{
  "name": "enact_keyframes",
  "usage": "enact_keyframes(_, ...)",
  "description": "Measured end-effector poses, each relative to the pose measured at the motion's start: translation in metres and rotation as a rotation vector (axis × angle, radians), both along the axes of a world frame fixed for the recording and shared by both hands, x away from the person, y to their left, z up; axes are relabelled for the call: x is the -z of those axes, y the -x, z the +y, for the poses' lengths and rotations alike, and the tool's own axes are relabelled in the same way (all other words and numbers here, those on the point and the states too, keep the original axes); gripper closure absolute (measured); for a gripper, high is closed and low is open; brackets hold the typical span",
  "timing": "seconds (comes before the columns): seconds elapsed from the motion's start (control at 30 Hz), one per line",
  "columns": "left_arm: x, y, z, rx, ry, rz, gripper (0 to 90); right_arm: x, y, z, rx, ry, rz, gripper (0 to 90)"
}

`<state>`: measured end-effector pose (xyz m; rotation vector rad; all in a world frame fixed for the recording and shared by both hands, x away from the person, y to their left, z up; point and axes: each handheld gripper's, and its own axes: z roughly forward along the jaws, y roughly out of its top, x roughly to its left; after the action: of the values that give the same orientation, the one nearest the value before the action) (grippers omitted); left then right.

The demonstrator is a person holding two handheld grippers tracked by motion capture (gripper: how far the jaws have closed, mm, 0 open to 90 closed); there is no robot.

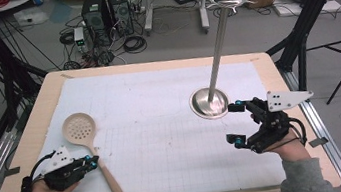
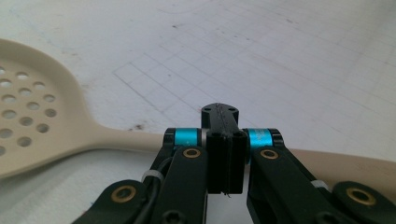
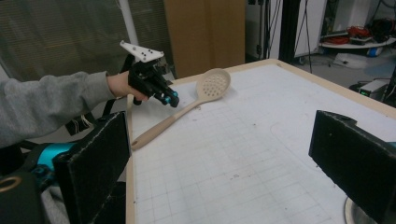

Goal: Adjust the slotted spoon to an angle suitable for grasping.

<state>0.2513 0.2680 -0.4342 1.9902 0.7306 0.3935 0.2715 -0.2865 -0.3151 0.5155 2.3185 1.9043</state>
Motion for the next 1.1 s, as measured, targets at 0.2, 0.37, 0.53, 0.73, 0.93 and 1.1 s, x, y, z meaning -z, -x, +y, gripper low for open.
enact_keyframes(0.2,0.002,0.010,-0.001,0.054,-0.023,0.023,89.5,-0.002,0.000,-0.002,0.005,-0.008,-0.005,3.4)
enact_keyframes(0.37,0.007,0.014,-0.001,0.076,-0.038,0.052,89.5,-0.002,-0.001,-0.004,0.010,-0.013,-0.013,3.2)
enact_keyframes(0.53,0.012,0.018,-0.010,0.139,-0.058,0.067,89.5,-0.002,0.000,-0.004,0.008,-0.011,-0.006,3.2)
enact_keyframes(0.73,0.012,0.014,-0.017,0.143,-0.053,0.063,89.5,-0.002,-0.001,-0.003,0.010,-0.010,-0.007,3.2)
enact_keyframes(0.93,0.011,0.005,-0.032,0.130,-0.059,0.068,89.5,-0.001,0.002,-0.004,0.011,0.004,-0.007,3.2)
enact_keyframes(1.1,0.011,-0.003,-0.042,0.124,-0.059,0.070,89.5,0.001,0.006,-0.009,0.012,0.004,-0.005,2.6)
